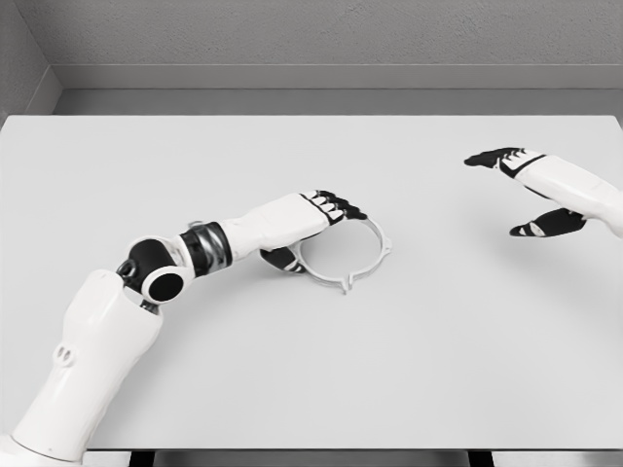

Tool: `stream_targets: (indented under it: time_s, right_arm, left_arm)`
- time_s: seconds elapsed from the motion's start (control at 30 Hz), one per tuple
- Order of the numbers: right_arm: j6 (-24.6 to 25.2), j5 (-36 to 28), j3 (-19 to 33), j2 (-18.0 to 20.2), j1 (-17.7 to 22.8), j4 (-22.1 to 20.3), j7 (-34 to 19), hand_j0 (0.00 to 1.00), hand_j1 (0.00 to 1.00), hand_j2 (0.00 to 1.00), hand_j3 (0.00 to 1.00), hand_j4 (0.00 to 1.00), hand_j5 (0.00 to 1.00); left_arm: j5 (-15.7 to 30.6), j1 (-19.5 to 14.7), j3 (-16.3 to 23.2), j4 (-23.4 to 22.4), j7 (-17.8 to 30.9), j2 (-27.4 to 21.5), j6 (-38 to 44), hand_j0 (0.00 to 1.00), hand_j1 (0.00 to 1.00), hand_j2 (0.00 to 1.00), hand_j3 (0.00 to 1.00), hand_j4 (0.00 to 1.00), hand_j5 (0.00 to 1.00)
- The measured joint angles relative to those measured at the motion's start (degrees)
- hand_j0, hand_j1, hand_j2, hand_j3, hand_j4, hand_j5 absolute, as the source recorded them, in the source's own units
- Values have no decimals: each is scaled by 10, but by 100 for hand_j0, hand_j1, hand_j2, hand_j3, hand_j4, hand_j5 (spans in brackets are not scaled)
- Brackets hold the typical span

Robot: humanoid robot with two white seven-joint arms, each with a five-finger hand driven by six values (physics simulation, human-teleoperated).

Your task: Assemble PVC drainage pipe clamps

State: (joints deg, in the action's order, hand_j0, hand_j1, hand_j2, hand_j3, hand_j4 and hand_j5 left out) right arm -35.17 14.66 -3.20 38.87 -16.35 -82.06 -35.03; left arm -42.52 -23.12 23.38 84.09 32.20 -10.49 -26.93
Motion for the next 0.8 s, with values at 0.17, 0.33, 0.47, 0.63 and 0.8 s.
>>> stream_targets:
  time_s: [0.17,0.33,0.47,0.63,0.8]
  right_arm:
    - [0,-2,1,-1,-2,12,0,100,100,100,100,100,100]
    - [0,-2,1,-1,-2,18,0,100,100,100,100,100,100]
    - [0,-2,1,-1,-2,19,0,100,100,100,100,100,100]
    - [0,-3,1,0,-2,19,0,100,100,100,100,100,100]
    - [0,-3,1,0,-2,19,0,100,100,100,100,100,100]
  left_arm:
    - [-3,0,0,0,0,4,0,100,100,100,100,100,100]
    - [-12,-1,0,0,0,10,1,100,100,100,100,100,100]
    - [-15,-1,-1,-1,0,14,1,100,100,100,100,100,100]
    - [-16,-1,-1,0,0,19,1,100,100,100,100,100,100]
    - [-17,-1,5,3,0,20,14,100,100,100,100,100,100]
